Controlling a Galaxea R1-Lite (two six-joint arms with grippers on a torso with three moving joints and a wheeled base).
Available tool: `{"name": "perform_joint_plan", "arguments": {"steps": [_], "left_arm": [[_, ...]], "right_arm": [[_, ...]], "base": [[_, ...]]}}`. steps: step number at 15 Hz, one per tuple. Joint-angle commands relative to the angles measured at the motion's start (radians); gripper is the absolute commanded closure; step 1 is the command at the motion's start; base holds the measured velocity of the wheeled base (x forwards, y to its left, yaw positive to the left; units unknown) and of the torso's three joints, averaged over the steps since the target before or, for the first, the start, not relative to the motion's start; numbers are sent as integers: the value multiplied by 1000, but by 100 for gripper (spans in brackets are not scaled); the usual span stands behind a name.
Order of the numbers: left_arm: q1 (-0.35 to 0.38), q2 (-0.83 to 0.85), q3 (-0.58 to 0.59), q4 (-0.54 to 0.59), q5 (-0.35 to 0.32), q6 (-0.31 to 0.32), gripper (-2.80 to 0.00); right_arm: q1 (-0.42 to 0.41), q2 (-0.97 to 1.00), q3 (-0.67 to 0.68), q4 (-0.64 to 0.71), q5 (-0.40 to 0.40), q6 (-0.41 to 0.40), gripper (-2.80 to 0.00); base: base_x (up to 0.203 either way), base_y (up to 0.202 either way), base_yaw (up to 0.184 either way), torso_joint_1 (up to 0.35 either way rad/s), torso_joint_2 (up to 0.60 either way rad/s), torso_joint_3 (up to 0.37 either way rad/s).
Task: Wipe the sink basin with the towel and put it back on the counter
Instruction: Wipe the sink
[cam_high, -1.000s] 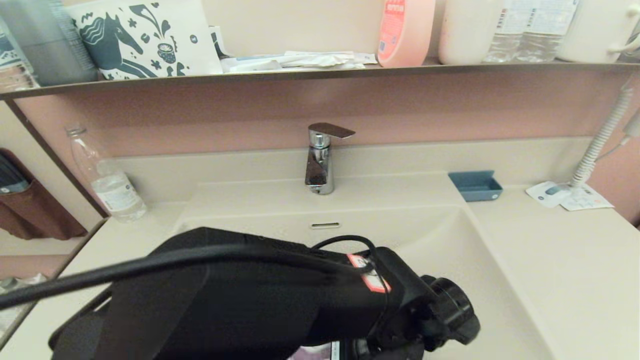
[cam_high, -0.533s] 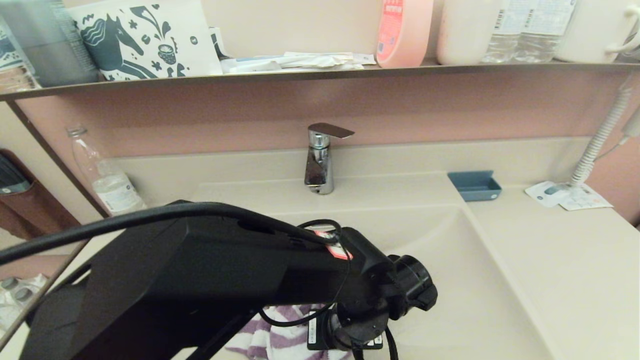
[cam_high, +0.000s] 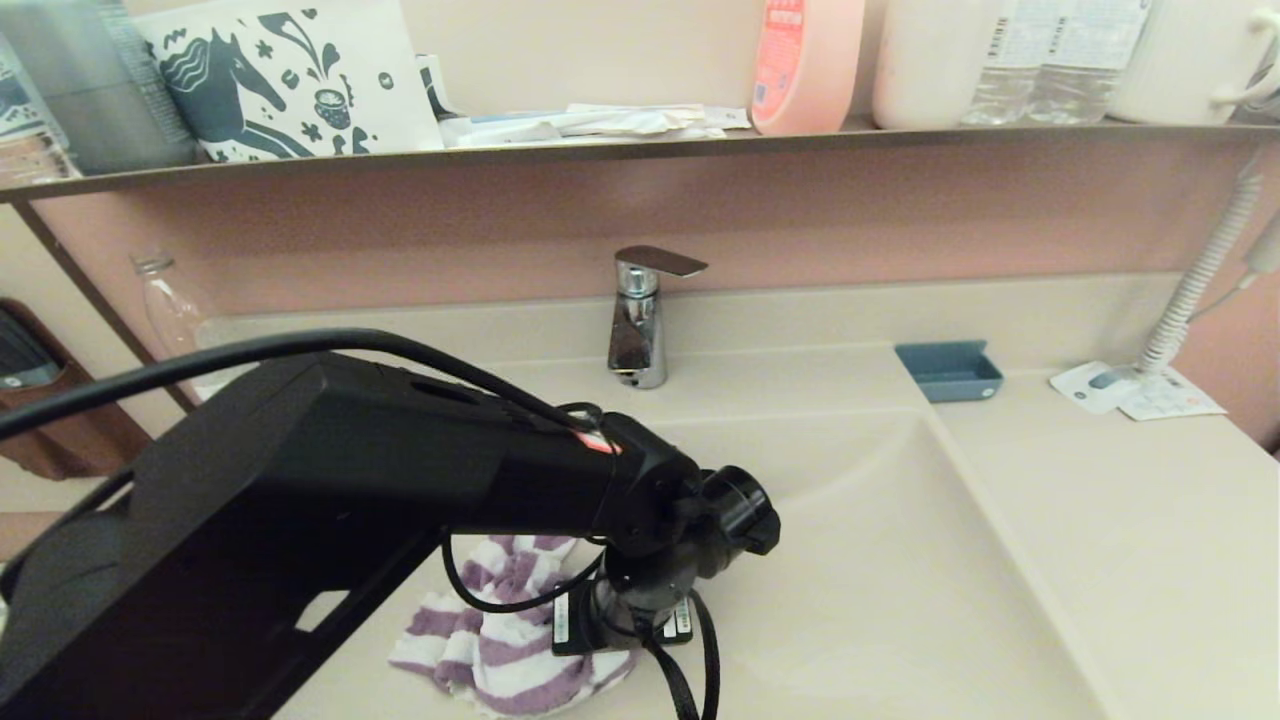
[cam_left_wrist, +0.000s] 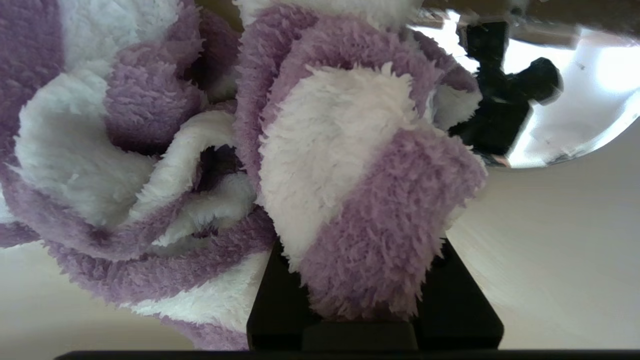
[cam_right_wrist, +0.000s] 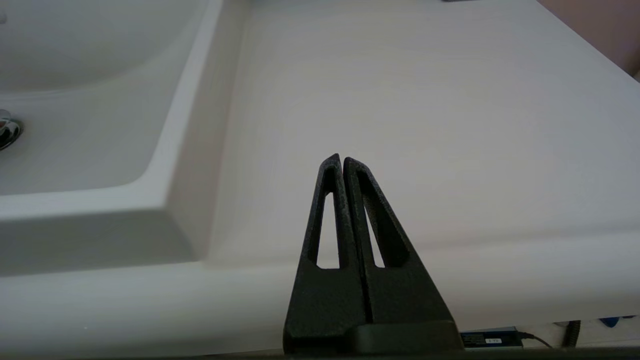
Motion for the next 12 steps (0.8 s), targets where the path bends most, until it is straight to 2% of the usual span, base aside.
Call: {"name": "perform_joint_plan", "arguments": {"steps": [1,6,8,12], "left_arm": [[-17,-38,134,7,-6,-6,0],[-132,-99,87,4,-80,-13,0],[-144,-98,8,4,-120,-27,0],[-167,-55,-216,15,-128,-63,0]], "right_arm": [[0,1,0,0,0,0,0],[0,1,0,0,0,0,0],[0,1,0,0,0,0,0],[0,1,0,0,0,0,0]], "base": [[0,0,0,0,0,0],[0,0,0,0,0,0],[0,0,0,0,0,0],[0,0,0,0,0,0]]}}
